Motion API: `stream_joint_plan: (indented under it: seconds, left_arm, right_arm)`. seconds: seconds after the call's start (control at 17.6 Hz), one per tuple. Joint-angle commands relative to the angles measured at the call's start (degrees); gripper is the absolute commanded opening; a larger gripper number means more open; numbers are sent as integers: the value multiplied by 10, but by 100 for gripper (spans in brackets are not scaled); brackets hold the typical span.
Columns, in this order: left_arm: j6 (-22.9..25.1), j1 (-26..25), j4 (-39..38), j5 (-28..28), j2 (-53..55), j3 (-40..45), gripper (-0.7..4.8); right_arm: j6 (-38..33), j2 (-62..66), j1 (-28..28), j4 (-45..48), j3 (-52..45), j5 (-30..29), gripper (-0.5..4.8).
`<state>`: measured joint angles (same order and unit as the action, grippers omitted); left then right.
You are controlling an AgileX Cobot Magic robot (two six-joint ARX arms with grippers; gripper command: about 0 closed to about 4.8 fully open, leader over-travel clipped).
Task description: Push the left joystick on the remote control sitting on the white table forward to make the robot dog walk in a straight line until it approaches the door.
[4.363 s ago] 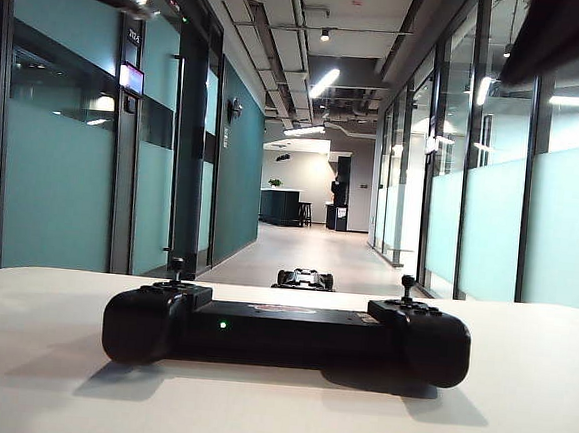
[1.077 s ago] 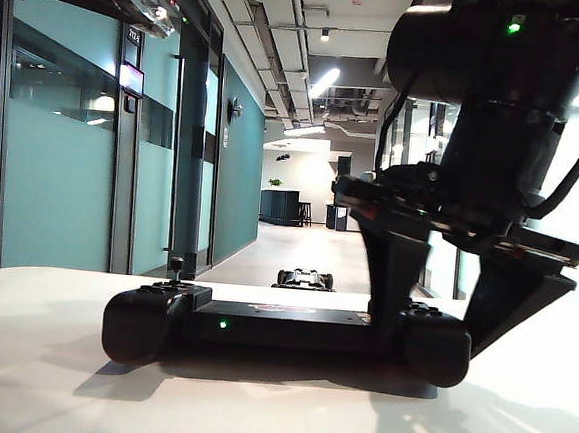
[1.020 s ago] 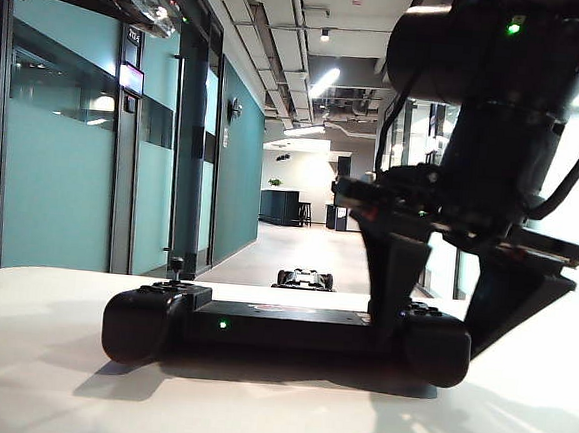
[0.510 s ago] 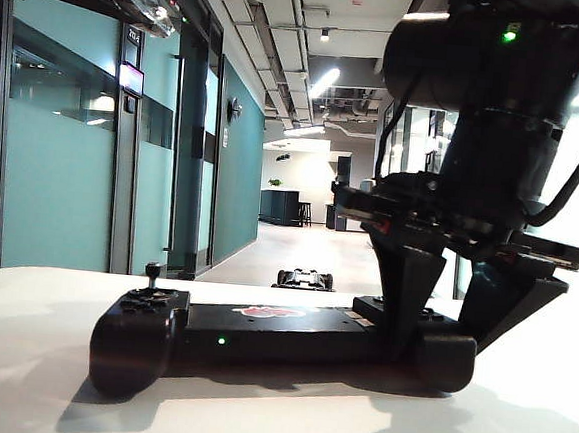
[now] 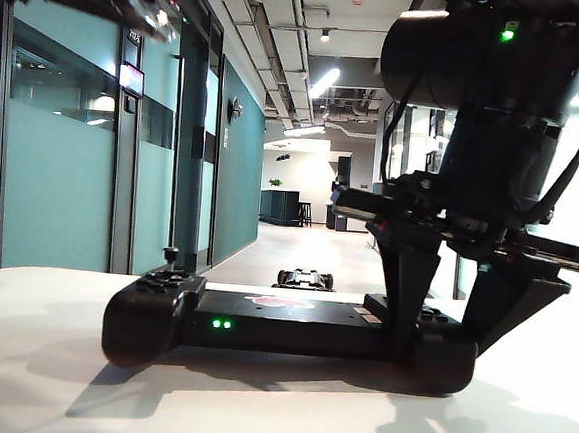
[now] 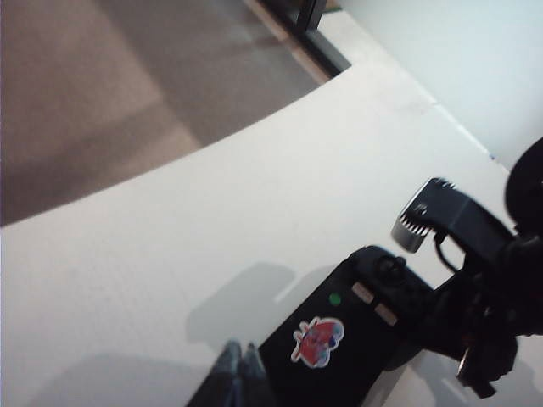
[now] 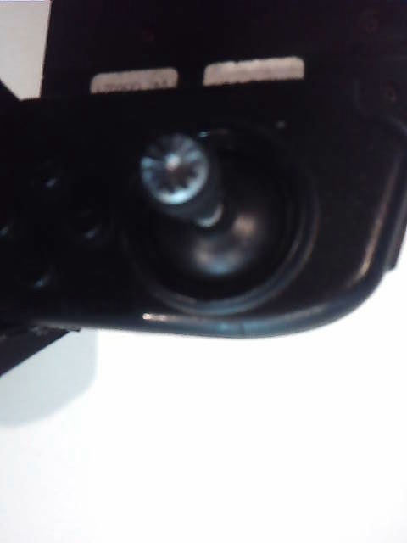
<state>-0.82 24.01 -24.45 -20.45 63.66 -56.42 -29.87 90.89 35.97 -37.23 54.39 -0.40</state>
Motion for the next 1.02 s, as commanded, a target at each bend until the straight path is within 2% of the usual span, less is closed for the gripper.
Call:
stream_joint_plan:
  seconds: [0.06, 0.23, 0.34, 0.51, 0.68, 0.85, 1.02]
  left_arm:
    - [32, 1, 10, -4, 14, -2, -5]
    - [66, 0, 14, -39, 48, -2, -5]
    - [69, 1, 22, -69, 75, 7, -5]
    - [101, 1, 81, -95, 92, 56, -6]
    - [120, 1, 123, -156, 98, 113, -5]
    - [129, 0, 146, -158, 102, 153, -6]
    - [141, 1, 154, -158, 122, 160, -5]
  right_arm:
    - [-31, -2, 0, -21, 1, 10, 197]
    - [-54, -1, -1, -48, 1, 20, 198]
    - [-70, -2, -1, -46, 1, 18, 198]
    - [-70, -1, -2, -45, 1, 18, 198]
    - [-70, -1, -2, -45, 1, 18, 197]
    - [-70, -1, -2, -48, 1, 18, 198]
    - [-70, -2, -2, -52, 1, 20, 198]
